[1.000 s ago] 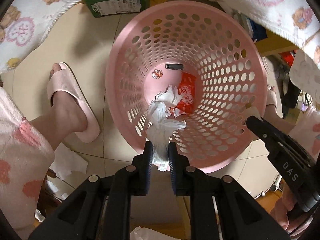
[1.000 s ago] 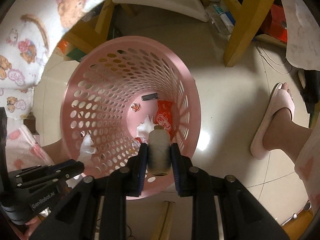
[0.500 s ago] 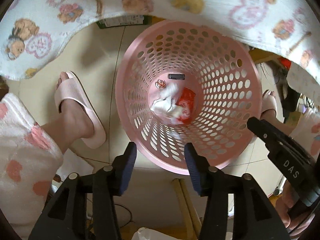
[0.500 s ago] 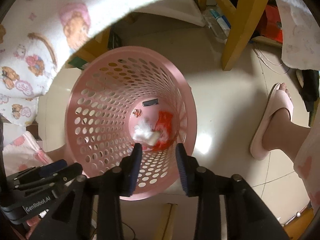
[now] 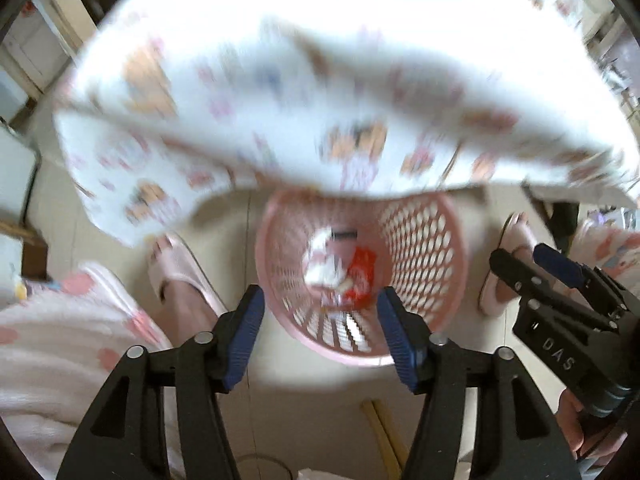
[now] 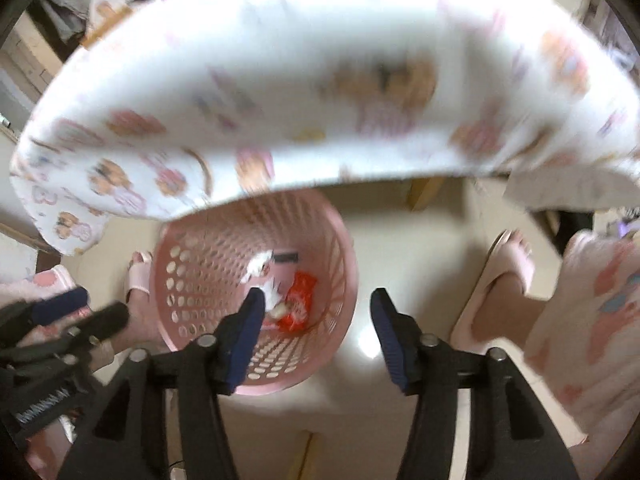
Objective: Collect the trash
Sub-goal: 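Raise both open grippers back up to the chair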
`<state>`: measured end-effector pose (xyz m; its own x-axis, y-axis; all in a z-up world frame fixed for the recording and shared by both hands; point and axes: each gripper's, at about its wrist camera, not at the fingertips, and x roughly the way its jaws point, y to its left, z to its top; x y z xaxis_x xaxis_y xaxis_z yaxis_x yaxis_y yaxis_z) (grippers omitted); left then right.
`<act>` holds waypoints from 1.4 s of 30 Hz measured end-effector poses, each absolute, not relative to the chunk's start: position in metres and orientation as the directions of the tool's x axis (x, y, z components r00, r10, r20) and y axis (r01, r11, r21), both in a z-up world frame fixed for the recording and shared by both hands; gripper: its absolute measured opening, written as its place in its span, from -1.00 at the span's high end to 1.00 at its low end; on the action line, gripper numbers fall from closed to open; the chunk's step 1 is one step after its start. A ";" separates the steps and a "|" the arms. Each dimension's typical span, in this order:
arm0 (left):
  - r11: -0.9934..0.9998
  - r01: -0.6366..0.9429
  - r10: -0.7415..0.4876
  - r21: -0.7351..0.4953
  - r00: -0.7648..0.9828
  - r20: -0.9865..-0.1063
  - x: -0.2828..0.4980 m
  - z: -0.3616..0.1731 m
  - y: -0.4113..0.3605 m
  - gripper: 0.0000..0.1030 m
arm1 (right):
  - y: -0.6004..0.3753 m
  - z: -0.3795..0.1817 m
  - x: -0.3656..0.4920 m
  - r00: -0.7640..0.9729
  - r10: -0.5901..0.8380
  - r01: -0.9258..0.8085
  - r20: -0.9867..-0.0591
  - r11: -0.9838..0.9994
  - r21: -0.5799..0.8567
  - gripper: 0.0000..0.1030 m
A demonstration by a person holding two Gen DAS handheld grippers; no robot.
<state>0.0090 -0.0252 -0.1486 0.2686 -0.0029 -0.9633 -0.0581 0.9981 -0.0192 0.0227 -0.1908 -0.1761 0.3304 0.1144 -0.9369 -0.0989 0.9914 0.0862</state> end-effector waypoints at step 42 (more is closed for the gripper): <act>0.982 -0.182 0.180 0.049 0.821 -0.541 0.052 0.072 0.066 -0.96 | -0.201 0.068 0.073 0.913 0.179 -0.207 -0.367 0.978 -0.036 -1.00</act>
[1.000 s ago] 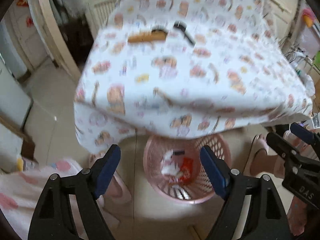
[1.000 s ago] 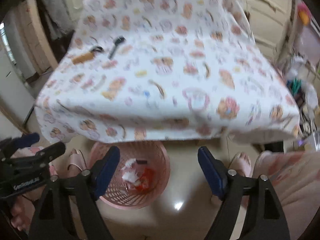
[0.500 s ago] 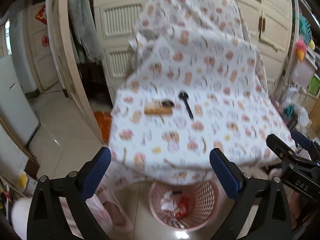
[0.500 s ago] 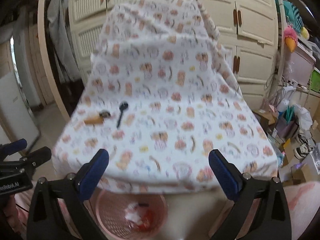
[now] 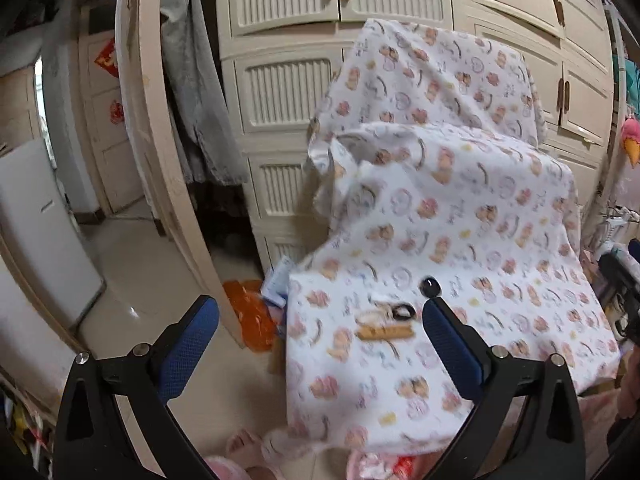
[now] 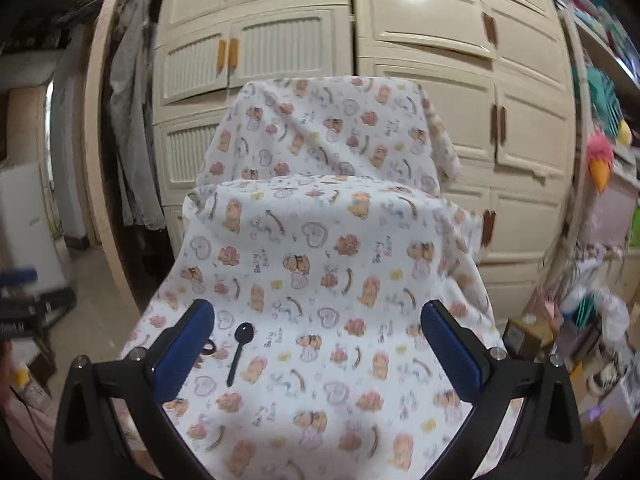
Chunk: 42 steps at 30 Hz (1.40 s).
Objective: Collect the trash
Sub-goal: 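Raise both open grippers back up to the chair, then grasp the wooden clothespin with the left gripper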
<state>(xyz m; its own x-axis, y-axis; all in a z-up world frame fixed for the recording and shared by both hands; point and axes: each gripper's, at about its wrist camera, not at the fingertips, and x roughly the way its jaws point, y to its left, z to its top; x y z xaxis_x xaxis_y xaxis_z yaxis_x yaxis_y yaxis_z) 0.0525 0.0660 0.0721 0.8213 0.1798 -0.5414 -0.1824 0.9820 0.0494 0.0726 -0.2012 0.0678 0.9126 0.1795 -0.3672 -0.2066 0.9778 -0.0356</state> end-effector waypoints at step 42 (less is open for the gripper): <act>0.999 0.035 -0.011 0.009 0.526 -0.851 0.195 -0.082 0.038 -0.41 | -0.181 -0.023 0.131 0.745 0.193 -0.245 -0.638 0.969 0.007 -1.00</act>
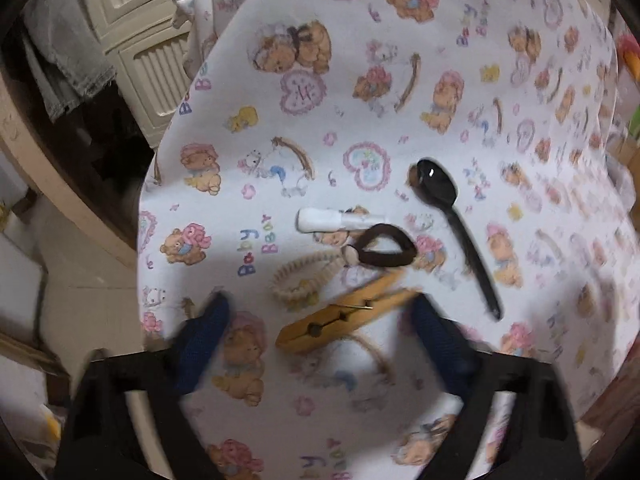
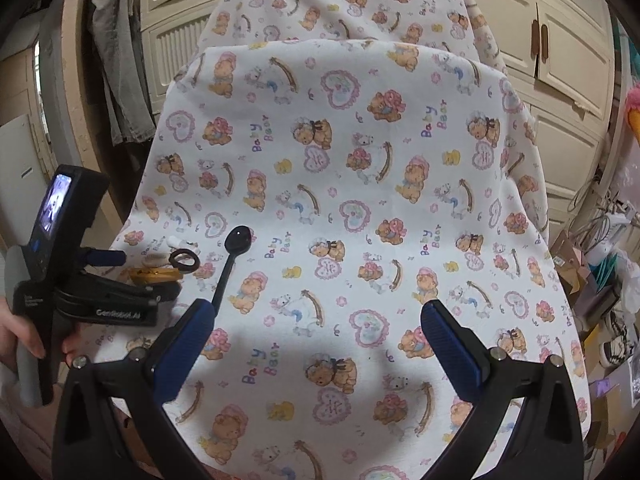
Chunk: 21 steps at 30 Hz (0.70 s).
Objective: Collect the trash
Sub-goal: 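Grasp the wooden clothespin with the left gripper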
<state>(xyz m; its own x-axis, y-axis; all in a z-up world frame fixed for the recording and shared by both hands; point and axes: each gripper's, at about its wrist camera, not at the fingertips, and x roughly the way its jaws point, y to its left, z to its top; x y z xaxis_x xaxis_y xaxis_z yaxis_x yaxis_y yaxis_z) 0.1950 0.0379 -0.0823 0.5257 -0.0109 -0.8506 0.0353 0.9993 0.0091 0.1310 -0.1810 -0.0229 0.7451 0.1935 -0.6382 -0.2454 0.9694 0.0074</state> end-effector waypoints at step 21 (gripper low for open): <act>0.987 0.110 -0.154 -0.115 0.486 -0.860 0.170 -0.072 0.030 0.44 | -0.141 -0.037 0.144 0.665 0.278 -0.334 -0.693 0.941 0.057 -1.00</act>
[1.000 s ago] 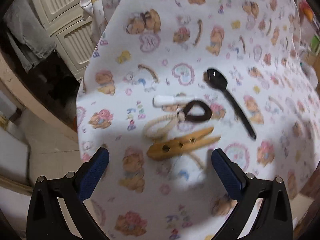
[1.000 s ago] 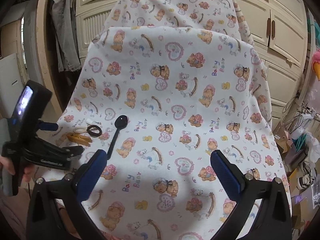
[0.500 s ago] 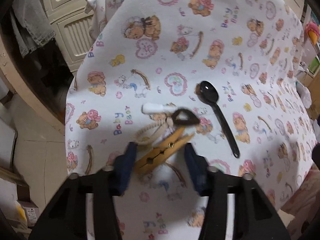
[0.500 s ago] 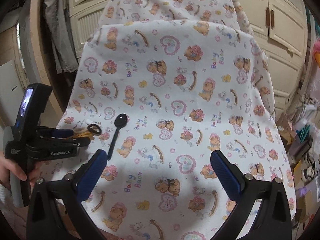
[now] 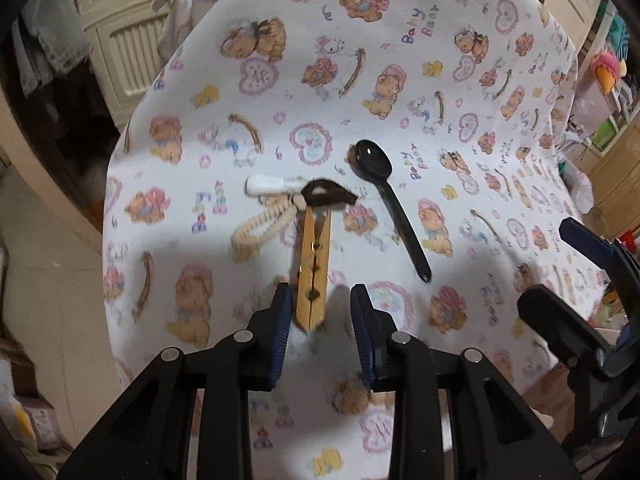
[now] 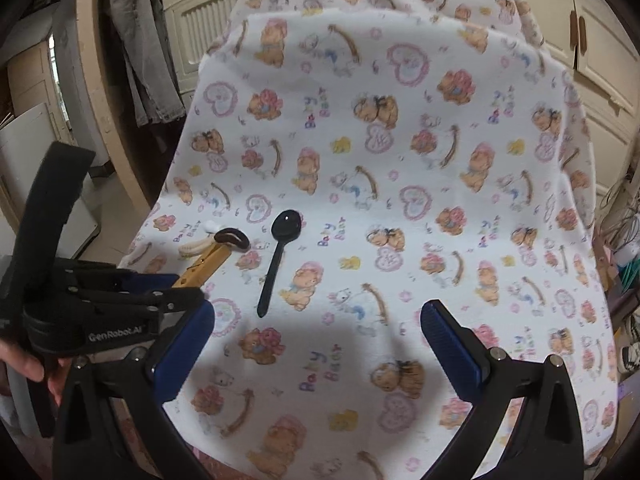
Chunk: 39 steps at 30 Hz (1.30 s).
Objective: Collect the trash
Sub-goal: 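Grasp the wooden clothespin with the left gripper, then grasp the black plastic spoon by its handle with the right gripper while the left holds the clothespin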
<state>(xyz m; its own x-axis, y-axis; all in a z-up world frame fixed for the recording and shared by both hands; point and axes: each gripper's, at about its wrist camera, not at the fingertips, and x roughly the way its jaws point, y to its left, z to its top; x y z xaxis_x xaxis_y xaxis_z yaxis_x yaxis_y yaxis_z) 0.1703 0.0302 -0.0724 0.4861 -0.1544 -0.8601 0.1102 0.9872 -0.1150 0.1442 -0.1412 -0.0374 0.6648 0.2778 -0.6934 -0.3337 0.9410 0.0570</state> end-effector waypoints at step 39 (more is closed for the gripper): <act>0.980 -0.043 -0.151 -0.194 0.471 -0.869 0.143 -0.048 0.063 0.70 | -0.110 -0.075 0.197 0.567 0.277 -0.297 -0.776 0.947 0.122 0.88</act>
<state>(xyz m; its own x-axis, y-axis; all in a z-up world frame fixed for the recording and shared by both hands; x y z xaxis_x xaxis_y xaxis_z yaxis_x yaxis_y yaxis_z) 0.1434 0.0629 -0.0479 0.4712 -0.1515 -0.8689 -0.0431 0.9800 -0.1942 0.1974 -0.1105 -0.0751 0.5666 0.2771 -0.7760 -0.2967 0.9472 0.1216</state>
